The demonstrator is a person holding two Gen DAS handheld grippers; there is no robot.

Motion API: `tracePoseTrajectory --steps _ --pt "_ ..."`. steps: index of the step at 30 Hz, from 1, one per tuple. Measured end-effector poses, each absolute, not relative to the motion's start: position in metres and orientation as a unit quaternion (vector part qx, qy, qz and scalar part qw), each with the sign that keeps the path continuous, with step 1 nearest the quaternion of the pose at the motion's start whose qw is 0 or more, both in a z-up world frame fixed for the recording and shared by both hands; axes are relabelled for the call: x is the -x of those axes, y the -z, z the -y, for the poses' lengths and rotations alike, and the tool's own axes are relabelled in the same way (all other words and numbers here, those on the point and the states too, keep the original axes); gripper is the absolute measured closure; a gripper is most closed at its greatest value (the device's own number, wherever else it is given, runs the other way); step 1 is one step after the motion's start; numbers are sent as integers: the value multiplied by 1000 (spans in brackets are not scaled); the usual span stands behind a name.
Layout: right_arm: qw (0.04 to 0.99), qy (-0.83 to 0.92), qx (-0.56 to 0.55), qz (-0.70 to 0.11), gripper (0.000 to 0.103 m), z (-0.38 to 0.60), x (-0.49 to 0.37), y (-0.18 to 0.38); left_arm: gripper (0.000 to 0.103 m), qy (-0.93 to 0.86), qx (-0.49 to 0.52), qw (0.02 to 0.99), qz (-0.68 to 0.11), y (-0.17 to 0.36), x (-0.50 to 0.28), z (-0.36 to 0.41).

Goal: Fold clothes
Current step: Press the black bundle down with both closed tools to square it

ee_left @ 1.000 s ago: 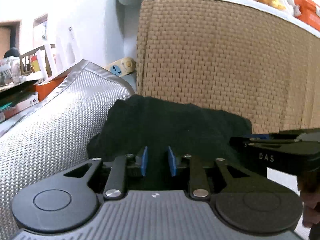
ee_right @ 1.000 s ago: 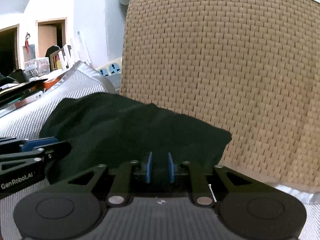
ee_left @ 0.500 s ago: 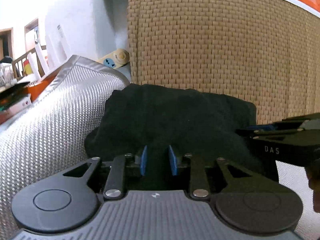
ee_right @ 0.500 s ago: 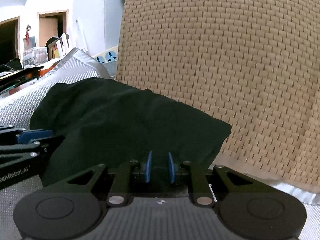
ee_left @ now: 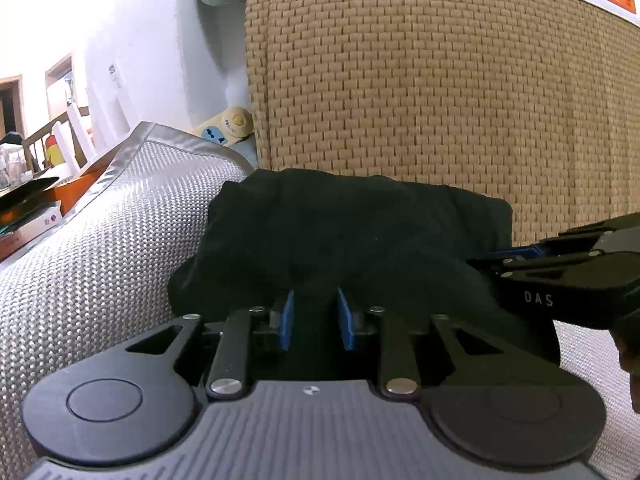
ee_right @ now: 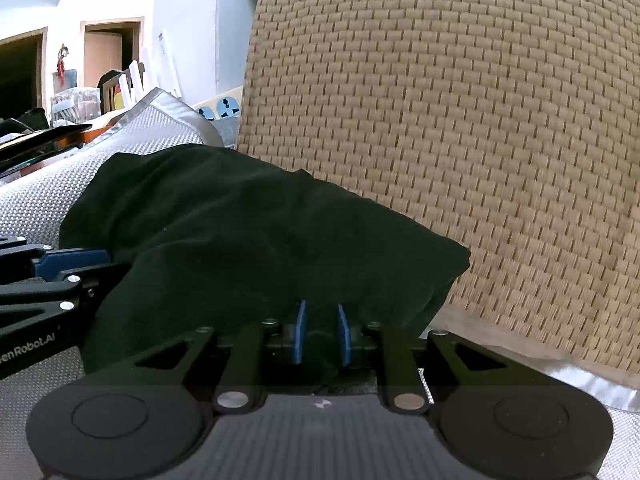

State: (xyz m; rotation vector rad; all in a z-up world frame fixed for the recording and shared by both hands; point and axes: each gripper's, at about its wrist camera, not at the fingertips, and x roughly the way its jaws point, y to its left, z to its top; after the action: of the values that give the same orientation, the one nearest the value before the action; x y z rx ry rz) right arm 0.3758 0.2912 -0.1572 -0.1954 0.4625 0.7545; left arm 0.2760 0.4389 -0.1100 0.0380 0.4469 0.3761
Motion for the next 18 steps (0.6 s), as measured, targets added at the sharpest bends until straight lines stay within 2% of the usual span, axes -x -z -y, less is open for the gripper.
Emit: tracePoseTrajectory --steps 8,11,15,18 --pt "898 -357 128 -223 82 -298 -374 148 76 -190 -13 956 -225 106 -276 -439" --pt "924 -318 136 -162 82 -295 -364 129 76 -188 -9 956 -227 106 -276 -442" --pt "913 -333 100 -211 81 -307 -388 113 76 -188 -8 956 -226 107 -276 -442" --pt "899 -336 133 -248 81 -327 -404 125 76 -186 -6 956 -226 107 -277 -443"
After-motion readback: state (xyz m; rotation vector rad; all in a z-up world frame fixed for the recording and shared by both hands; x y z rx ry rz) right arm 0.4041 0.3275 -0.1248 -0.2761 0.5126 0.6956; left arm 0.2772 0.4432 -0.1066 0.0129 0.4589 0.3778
